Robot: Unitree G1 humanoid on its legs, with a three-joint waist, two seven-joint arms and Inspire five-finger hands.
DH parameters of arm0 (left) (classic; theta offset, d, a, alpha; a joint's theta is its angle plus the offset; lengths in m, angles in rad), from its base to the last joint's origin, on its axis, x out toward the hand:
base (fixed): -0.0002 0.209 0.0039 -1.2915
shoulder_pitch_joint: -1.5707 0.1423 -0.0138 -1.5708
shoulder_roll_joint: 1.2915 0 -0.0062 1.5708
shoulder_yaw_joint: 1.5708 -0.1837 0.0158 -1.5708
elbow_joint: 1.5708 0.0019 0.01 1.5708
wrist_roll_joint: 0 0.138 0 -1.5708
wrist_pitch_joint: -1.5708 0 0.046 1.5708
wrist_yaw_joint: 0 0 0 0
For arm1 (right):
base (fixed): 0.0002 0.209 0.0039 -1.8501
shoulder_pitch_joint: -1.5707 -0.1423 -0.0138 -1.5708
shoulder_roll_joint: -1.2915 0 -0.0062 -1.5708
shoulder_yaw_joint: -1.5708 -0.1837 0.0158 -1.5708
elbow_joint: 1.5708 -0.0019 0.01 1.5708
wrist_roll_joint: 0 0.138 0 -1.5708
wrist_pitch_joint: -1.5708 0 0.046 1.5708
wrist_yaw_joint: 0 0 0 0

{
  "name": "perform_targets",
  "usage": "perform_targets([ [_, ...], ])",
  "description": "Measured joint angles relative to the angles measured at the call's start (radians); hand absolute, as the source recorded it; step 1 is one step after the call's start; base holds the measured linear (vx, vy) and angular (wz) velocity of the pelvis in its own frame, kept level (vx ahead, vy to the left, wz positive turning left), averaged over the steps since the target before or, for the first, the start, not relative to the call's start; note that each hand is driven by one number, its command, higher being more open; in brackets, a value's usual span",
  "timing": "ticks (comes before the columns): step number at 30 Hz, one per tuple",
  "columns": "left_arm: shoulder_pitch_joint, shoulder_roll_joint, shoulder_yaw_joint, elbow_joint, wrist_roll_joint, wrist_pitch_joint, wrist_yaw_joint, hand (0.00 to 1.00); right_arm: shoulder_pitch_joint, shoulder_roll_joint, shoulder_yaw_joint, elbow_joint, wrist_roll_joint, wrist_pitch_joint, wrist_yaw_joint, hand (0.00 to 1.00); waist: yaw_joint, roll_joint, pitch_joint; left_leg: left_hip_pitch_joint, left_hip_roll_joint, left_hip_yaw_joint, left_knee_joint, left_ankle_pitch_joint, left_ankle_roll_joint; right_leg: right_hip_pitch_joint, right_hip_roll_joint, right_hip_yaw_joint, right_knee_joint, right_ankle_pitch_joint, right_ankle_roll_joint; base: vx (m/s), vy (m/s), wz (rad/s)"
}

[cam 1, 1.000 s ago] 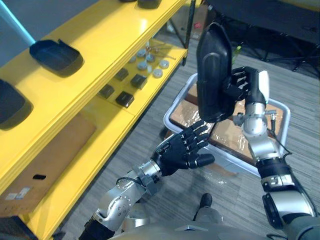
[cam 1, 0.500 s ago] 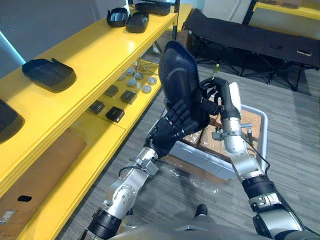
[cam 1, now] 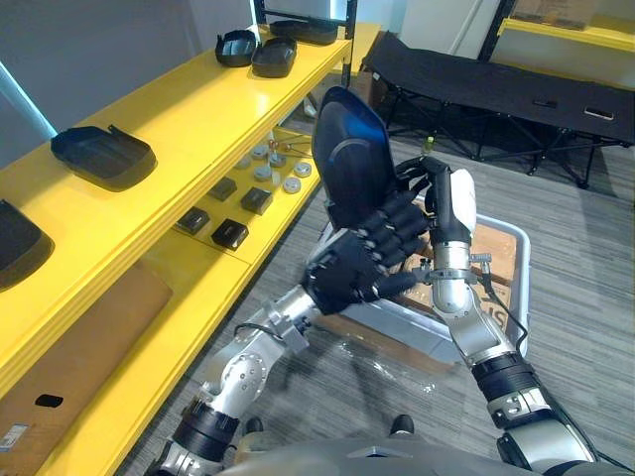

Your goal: Walk over and take three plastic housings, then place them on the shelf

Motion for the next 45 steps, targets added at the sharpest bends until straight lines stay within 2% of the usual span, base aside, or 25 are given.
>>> perform_targets([
  [2, -0.025, -0.001, -0.055, -0.018, -0.033, 0.047, -0.074, 1.00, 0.000, 0.000, 0.000, 0.012, -0.020, 0.019, -0.022, 0.00, -0.005, 0.009, -0.008, 0.000, 0.000, 0.000, 0.001, -0.001, 0.000, 0.000, 0.000, 0.000, 0.000, 0.000, 0.000, 0.00, 0.000, 0.00],
  [8, -0.026, -0.003, -0.061, -0.036, -0.201, 0.080, -0.109, 1.00, 0.001, 0.000, -0.015, 0.096, -0.078, 0.129, -0.095, 0.00, -0.023, 0.018, -0.029, 0.000, 0.000, 0.000, 0.001, -0.003, -0.002, 0.000, 0.000, -0.001, -0.001, -0.001, 0.000, 0.00, 0.000, 0.00],
  [12, -0.026, -0.003, -0.046, -0.048, -0.226, 0.069, -0.110, 1.00, 0.010, 0.000, -0.060, 0.097, -0.075, 0.152, -0.134, 0.00, -0.025, 0.018, -0.030, 0.000, 0.001, 0.000, 0.001, -0.002, -0.001, 0.000, 0.000, -0.003, -0.001, -0.002, -0.002, 0.00, 0.000, 0.00],
  [14, -0.025, -0.004, -0.034, -0.075, -0.215, 0.034, -0.078, 1.00, 0.010, 0.000, -0.090, 0.097, -0.075, 0.152, -0.154, 0.00, -0.025, 0.018, -0.030, 0.000, 0.001, -0.001, 0.003, -0.002, -0.001, 0.000, 0.000, -0.003, -0.001, -0.002, -0.002, 0.00, 0.000, 0.00],
  [17, 0.007, -0.022, 0.061, -0.114, -0.110, -0.096, 0.031, 1.00, 0.010, 0.000, -0.156, 0.090, -0.073, 0.159, -0.171, 0.00, -0.025, 0.018, -0.030, 0.000, 0.001, -0.001, 0.011, -0.002, -0.002, 0.004, 0.000, -0.003, -0.001, -0.001, -0.002, 0.00, 0.000, 0.00],
  [18, 0.020, -0.026, 0.087, -0.117, -0.084, -0.123, 0.062, 1.00, 0.010, 0.000, -0.169, 0.083, -0.072, 0.165, -0.171, 0.00, -0.026, 0.018, -0.030, 0.001, 0.001, -0.001, 0.012, -0.003, -0.002, 0.005, 0.000, -0.003, -0.001, -0.001, -0.002, 0.00, 0.000, 0.00],
  [21, 0.117, -0.048, 0.272, -0.134, 0.048, -0.230, 0.244, 1.00, 0.029, 0.000, -0.263, -0.021, -0.055, 0.185, -0.171, 0.00, -0.025, 0.018, -0.030, 0.000, 0.001, -0.001, 0.012, -0.005, -0.002, 0.005, 0.000, -0.003, -0.002, -0.001, -0.001, 0.00, 0.000, 0.00],
  [23, 0.180, -0.048, 0.373, -0.134, 0.103, -0.272, 0.334, 1.00, 0.038, 0.000, -0.328, -0.101, -0.054, 0.185, -0.172, 0.00, -0.023, 0.016, -0.030, 0.000, 0.001, -0.001, 0.013, -0.007, -0.001, 0.006, 0.000, -0.002, -0.002, -0.001, -0.001, 0.00, 0.000, 0.00],
  [26, 0.240, -0.045, 0.445, -0.135, 0.170, -0.298, 0.420, 1.00, 0.059, 0.000, -0.394, -0.179, -0.027, 0.175, -0.181, 0.00, -0.009, 0.006, -0.031, -0.001, 0.001, -0.001, 0.017, -0.014, 0.000, 0.008, 0.000, -0.003, -0.002, -0.002, -0.001, 0.00, 0.000, 0.00],
  [31, 0.260, -0.046, 0.423, -0.148, 0.233, -0.300, 0.438, 1.00, 0.072, 0.000, -0.368, -0.188, -0.016, 0.161, -0.185, 0.00, 0.002, -0.011, -0.032, -0.004, 0.001, -0.001, 0.031, -0.026, 0.001, 0.010, -0.002, -0.002, -0.003, -0.003, 0.000, 0.00, 0.000, 0.00],
  [35, 0.260, -0.047, 0.379, -0.149, 0.290, -0.293, 0.446, 1.00, 0.080, 0.000, -0.330, -0.189, 0.007, 0.136, -0.165, 0.00, 0.002, -0.011, -0.032, -0.006, 0.002, 0.002, 0.032, -0.029, 0.003, 0.004, -0.001, 0.002, -0.003, -0.004, -0.001, -0.01, 0.008, -0.02],
  [43, 0.257, -0.047, 0.312, -0.145, 0.273, -0.266, 0.445, 1.00, 0.108, 0.002, -0.246, -0.190, 0.015, 0.114, -0.104, 0.00, 0.001, -0.010, -0.032, -0.009, 0.002, 0.013, 0.049, -0.040, -0.002, -0.001, -0.001, 0.012, -0.002, -0.003, -0.002, 0.00, 0.021, -0.05],
  [45, 0.253, -0.047, 0.291, -0.145, 0.273, -0.261, 0.445, 1.00, 0.108, 0.004, -0.208, -0.190, 0.014, 0.093, -0.092, 0.00, 0.002, -0.010, -0.032, -0.012, 0.002, 0.012, 0.049, -0.040, -0.002, -0.002, -0.001, 0.011, -0.002, -0.003, -0.002, 0.00, 0.010, 0.02],
])
